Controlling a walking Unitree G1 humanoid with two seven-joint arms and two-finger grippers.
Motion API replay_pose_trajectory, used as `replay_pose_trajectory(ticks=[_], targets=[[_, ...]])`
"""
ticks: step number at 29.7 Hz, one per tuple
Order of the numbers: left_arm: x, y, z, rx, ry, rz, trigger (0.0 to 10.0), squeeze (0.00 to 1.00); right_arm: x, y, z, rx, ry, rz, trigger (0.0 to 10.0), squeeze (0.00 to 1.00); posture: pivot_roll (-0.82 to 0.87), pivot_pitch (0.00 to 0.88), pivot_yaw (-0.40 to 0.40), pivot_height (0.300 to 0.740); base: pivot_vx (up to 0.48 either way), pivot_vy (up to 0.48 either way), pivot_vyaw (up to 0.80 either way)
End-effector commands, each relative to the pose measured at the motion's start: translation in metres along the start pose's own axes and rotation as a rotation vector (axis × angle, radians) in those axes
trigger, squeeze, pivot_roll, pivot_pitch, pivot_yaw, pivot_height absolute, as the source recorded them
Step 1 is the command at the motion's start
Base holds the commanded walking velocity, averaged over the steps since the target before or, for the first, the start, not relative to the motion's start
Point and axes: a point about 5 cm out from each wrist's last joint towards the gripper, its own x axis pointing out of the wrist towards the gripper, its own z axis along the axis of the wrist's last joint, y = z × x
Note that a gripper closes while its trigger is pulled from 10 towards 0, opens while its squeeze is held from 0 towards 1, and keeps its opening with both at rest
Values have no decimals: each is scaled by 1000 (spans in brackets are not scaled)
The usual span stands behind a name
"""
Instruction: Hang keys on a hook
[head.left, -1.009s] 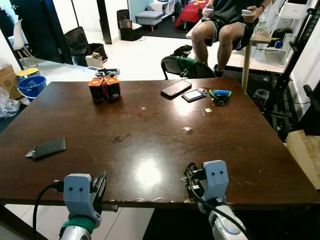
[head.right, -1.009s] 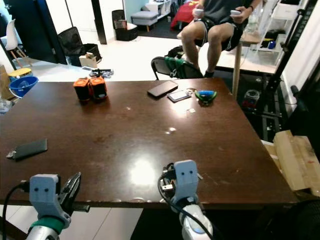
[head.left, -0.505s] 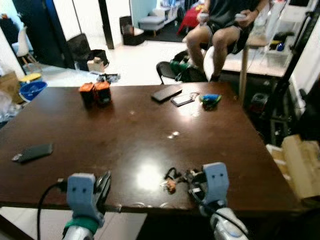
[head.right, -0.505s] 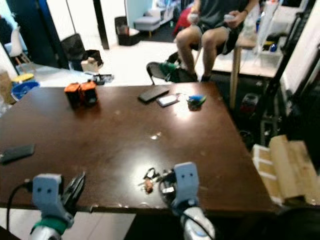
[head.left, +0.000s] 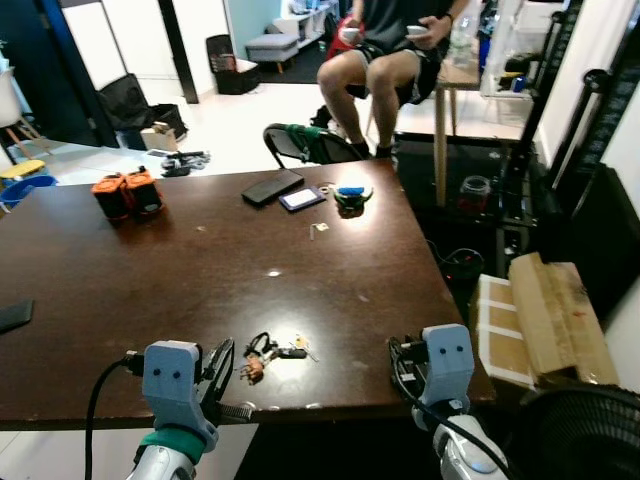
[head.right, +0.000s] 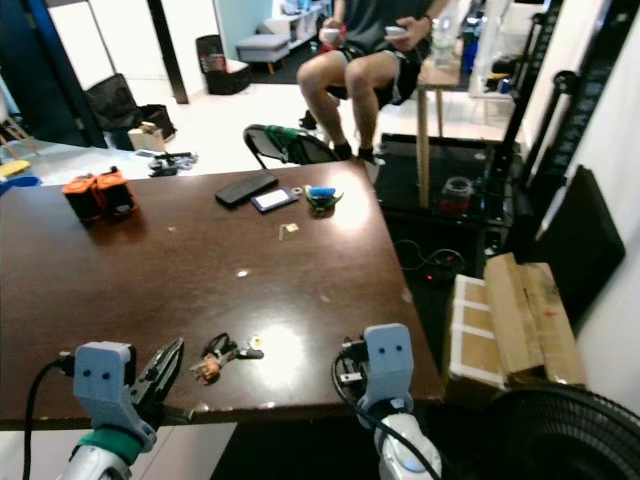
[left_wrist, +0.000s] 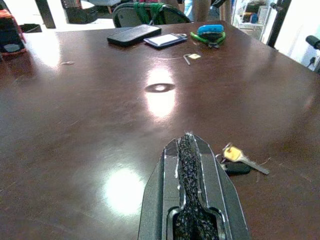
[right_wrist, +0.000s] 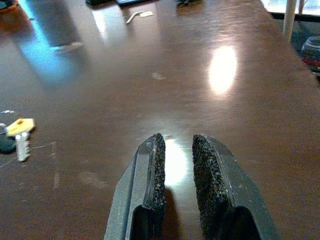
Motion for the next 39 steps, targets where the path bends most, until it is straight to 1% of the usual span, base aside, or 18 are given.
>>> replay_pose_trajectory(ticks=[1,11,18,20,21,22,25,29,30,32,39], targets=[[-7,8,-8,21,46,29,10000,0,-1,10,-5,19,22,26,10000,0,-90,79,168,740,0,0,0],[-7,10,-8,39,53,34,10000,0,0,10,-5,19,24,27,10000,0,-86,81,167,740,0,0,0],[-7,9,-8,51,49,41,10000,0,1,7,-4,16,22,21,10000,0,-88,83,161,740,0,0,0],[-7,8,-12,23,87,43,10000,0,2,7,-4,14,22,21,10000,0,-89,83,160,740,0,0,0],[-7,8,-12,23,87,43,10000,0,2,7,-4,14,22,21,10000,0,-89,83,160,740,0,0,0],[-7,7,-12,0,88,38,10000,0,2,7,-4,14,22,21,10000,0,-89,83,160,740,0,349,0],[-8,6,-12,-28,87,45,10000,0,1,7,-4,13,23,21,10000,0,-92,85,159,740,0,427,0],[-8,6,-11,-32,85,53,10000,0,1,7,-4,13,25,22,10000,0,-92,86,158,740,0,480,0],[-8,8,-9,-10,70,63,10000,0,1,7,-4,13,25,22,10000,0,-92,86,158,740,0,0,0],[-8,9,-8,6,59,71,10000,0,1,6,-4,13,25,23,10000,0,-92,86,158,740,0,0,0],[-8,9,-9,21,61,80,10000,0,2,6,-3,12,24,25,10000,0,-94,87,155,740,0,0,0]])
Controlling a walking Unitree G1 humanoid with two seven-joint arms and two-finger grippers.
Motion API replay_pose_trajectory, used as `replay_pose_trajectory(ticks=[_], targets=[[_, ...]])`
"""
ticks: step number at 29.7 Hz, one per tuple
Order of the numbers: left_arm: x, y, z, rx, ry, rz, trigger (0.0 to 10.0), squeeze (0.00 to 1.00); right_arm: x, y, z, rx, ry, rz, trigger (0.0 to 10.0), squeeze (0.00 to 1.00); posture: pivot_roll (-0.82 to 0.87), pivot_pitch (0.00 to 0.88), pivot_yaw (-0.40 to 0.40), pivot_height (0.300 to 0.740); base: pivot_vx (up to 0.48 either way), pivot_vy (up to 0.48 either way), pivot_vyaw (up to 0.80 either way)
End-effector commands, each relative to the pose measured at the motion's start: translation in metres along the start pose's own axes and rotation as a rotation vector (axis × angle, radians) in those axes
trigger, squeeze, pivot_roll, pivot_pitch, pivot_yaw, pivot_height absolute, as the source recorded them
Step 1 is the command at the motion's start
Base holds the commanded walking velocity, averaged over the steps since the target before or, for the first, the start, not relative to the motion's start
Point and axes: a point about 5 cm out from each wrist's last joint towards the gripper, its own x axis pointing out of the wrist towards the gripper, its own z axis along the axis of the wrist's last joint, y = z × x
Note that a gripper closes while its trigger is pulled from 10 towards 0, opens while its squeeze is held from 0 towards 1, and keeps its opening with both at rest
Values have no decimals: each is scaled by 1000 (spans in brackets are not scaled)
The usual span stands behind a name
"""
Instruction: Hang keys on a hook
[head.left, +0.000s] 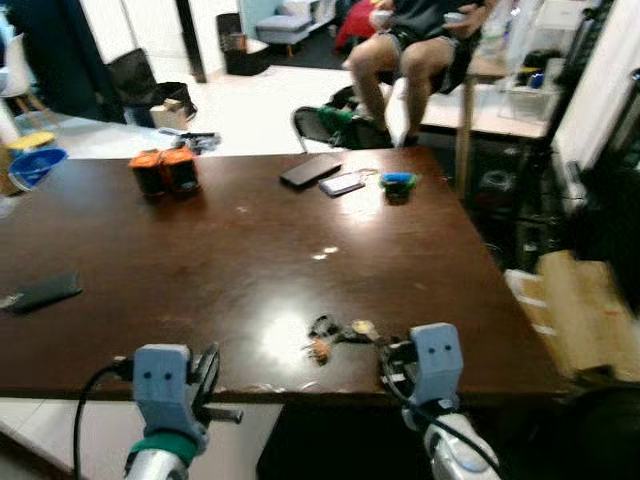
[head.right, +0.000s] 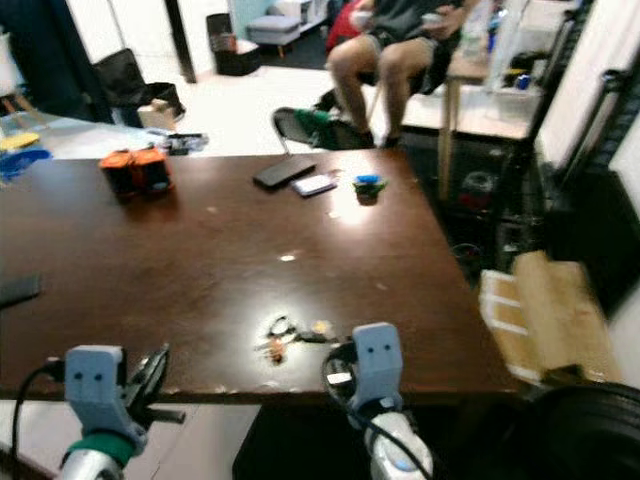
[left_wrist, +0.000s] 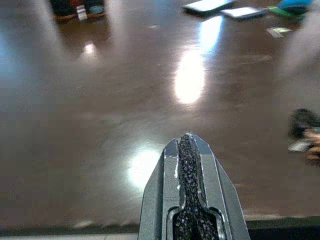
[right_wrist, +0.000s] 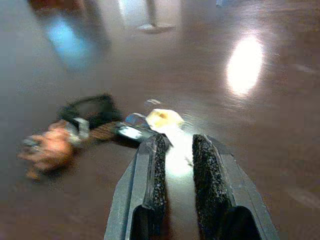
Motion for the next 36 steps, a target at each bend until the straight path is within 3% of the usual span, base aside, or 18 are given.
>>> replay_pose_trajectory(ticks=[1,8,20,21,22,23,28,29,30,31,36], targets=[[-3,1,-4,11,17,9,10000,0,-2,1,-5,7,24,2,10000,0,-94,87,155,740,0,0,0],[-3,2,-4,13,23,9,10000,0,3,-2,-6,-28,40,-11,10000,0,-92,88,155,740,0,0,0],[-5,2,-5,0,28,5,10000,0,11,-9,-3,-13,51,-14,10000,0,-89,87,156,740,0,0,0],[-5,1,-5,-2,29,2,10000,0,12,-9,-3,-7,56,-7,10000,843,-89,87,156,740,0,0,0],[-5,1,-5,-4,30,0,10000,0,13,-8,-3,0,59,1,10000,843,-89,87,156,740,0,0,0],[-4,1,-5,-4,30,-1,10000,0,15,-7,-1,11,58,11,10000,1000,-96,82,159,740,0,0,0],[-4,1,-5,-3,31,-2,10000,0,20,-3,2,13,70,45,10000,1000,-96,82,158,740,0,0,0],[-4,1,-5,-1,31,-1,10000,0,22,-2,3,10,78,62,10000,698,-98,81,158,740,0,0,0],[-4,1,-5,0,32,0,10000,0,23,-1,3,7,85,77,10000,145,-98,81,158,740,0,0,0],[-4,1,-5,3,35,0,10000,0,24,1,2,0,107,94,10000,0,-98,81,158,740,0,0,0],[-5,2,-6,7,39,1,10000,0,25,5,-1,-21,164,135,10000,0,-98,80,155,740,0,0,0]])
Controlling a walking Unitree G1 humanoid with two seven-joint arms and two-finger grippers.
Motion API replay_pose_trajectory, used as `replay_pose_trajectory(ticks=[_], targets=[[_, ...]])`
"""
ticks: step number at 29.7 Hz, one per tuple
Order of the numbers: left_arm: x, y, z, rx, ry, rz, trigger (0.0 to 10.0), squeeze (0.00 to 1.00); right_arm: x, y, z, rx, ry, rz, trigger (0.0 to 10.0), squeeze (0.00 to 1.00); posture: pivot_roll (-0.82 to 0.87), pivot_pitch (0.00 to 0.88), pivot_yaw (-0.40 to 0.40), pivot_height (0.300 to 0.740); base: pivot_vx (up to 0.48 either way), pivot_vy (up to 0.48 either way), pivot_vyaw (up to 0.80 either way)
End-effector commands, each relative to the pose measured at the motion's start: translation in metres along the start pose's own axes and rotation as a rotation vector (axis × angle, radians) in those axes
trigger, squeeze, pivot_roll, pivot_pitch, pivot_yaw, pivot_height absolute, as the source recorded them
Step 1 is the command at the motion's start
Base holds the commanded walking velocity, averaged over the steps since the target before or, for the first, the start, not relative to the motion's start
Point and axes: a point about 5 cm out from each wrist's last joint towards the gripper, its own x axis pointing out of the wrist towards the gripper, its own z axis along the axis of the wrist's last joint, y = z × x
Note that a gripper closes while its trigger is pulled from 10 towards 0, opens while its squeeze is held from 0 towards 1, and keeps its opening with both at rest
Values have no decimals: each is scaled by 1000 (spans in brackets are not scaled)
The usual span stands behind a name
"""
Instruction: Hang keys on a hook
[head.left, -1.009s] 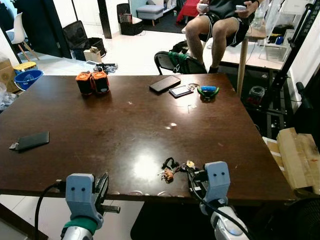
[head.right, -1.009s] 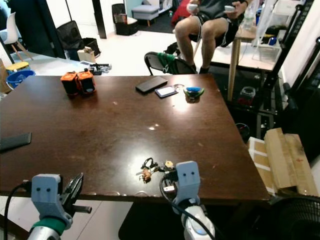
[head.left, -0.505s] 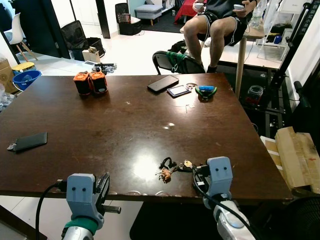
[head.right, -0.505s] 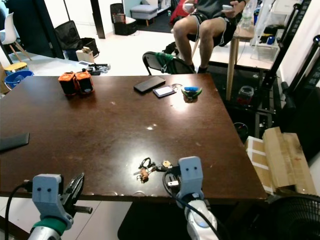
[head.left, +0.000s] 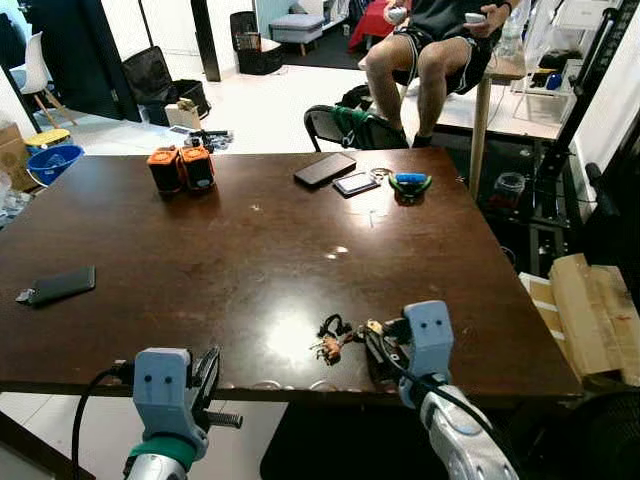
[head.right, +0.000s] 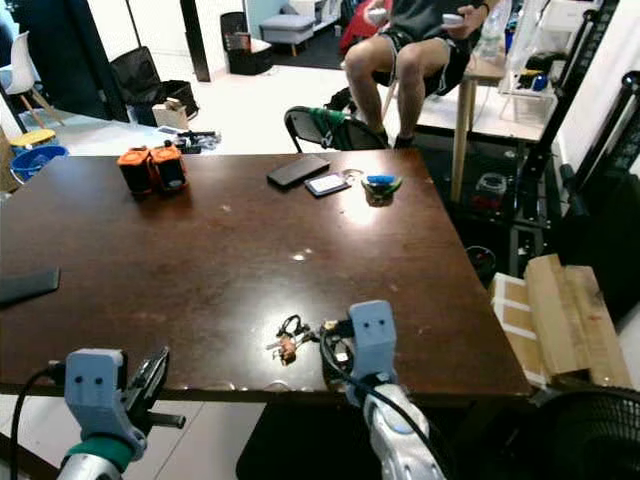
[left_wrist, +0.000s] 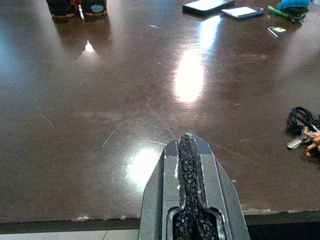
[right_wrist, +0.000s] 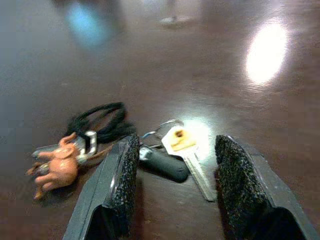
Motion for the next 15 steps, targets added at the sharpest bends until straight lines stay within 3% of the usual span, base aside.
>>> replay_pose_trajectory(ticks=[1,15], targets=[[-4,3,-5,11,27,8,10000,0,0,6,-11,-6,73,35,10000,0,-98,80,155,740,0,0,0],[-7,2,-5,15,41,-7,10000,0,3,9,-13,-36,151,57,10000,0,-92,86,160,740,0,0,0]])
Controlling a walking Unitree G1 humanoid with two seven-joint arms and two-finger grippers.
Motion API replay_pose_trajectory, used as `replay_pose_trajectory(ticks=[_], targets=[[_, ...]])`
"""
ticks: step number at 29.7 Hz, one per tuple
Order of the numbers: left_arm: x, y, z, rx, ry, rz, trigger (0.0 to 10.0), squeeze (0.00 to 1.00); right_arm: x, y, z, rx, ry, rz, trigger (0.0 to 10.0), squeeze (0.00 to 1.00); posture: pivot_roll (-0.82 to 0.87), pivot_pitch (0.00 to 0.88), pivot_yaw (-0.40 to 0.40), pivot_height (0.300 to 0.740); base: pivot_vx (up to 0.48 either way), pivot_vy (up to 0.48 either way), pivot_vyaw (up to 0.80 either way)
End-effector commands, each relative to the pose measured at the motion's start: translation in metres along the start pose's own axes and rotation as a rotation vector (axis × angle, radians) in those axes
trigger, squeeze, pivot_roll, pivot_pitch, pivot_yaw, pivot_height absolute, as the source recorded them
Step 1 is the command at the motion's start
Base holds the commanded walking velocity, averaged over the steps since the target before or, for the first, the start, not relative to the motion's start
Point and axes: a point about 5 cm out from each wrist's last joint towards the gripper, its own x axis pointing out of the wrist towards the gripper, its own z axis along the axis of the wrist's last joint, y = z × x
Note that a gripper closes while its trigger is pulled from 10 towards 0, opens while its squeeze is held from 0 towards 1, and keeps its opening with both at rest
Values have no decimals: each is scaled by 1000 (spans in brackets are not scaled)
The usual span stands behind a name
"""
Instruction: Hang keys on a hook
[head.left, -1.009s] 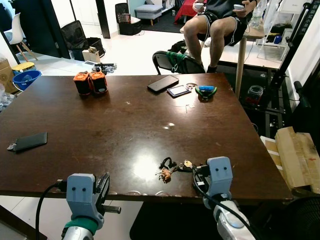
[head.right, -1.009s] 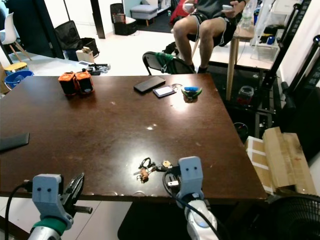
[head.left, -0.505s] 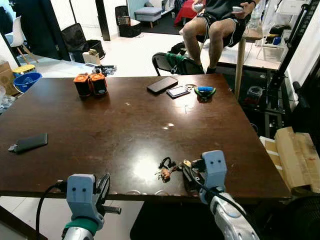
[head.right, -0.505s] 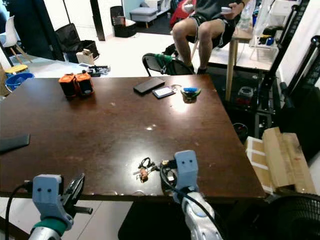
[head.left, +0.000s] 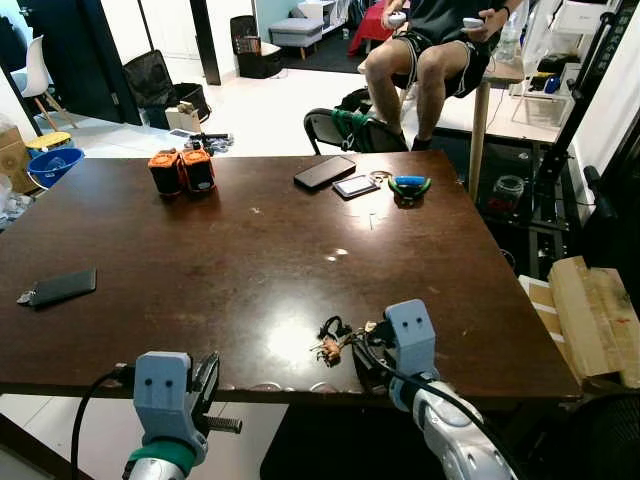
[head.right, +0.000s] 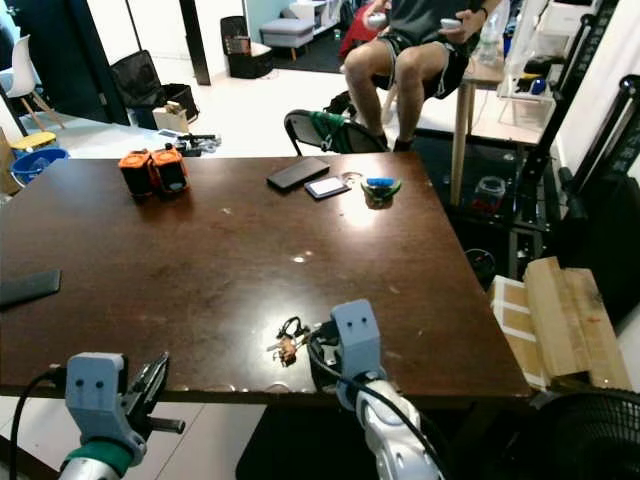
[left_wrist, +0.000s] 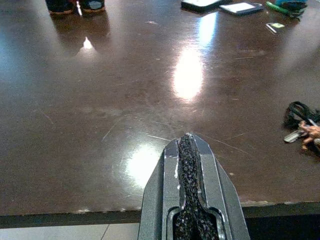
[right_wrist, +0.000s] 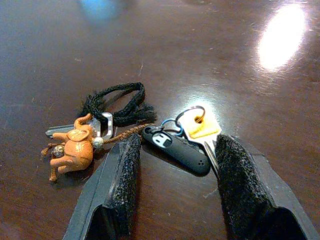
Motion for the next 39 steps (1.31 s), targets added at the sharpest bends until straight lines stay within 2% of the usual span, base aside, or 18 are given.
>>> replay_pose_trajectory(ticks=[1,2,3,4,5,6,29,32,34,35,39], targets=[[-4,2,-3,12,24,3,10000,0,0,5,-12,4,62,22,10000,0,-92,86,160,740,0,0,0],[-4,2,-3,12,24,3,10000,0,0,5,-12,4,62,22,10000,0,-92,86,160,740,0,0,0],[-4,2,-3,13,27,-2,10000,0,0,5,-12,-1,72,27,5804,0,-90,89,161,740,0,0,0],[-4,2,-4,13,30,-7,10000,0,0,5,-12,-8,82,32,2745,0,-87,95,162,740,0,0,0],[-4,2,-4,13,30,-7,10000,0,0,5,-12,-8,82,32,2745,0,-87,95,162,740,0,0,0],[-4,1,-4,13,33,-11,10000,0,0,5,-13,-13,92,38,0,0,-87,95,162,740,0,0,0],[-5,1,-5,22,51,-20,10000,0,1,7,-16,-27,126,58,0,0,-72,110,159,740,0,0,0],[-5,1,-5,22,51,-17,10000,0,2,8,-8,5,70,67,0,0,-72,110,159,740,0,0,0],[-5,2,-5,24,51,-12,10000,0,1,9,5,56,-17,79,0,0,-72,110,159,740,0,0,0],[-5,2,-5,24,51,-12,10000,0,1,9,5,56,-17,79,0,0,-72,110,159,740,0,0,0],[-4,4,-4,27,48,-5,10000,0,0,1,27,129,-161,48,0,0,-76,107,161,740,0,0,0]])
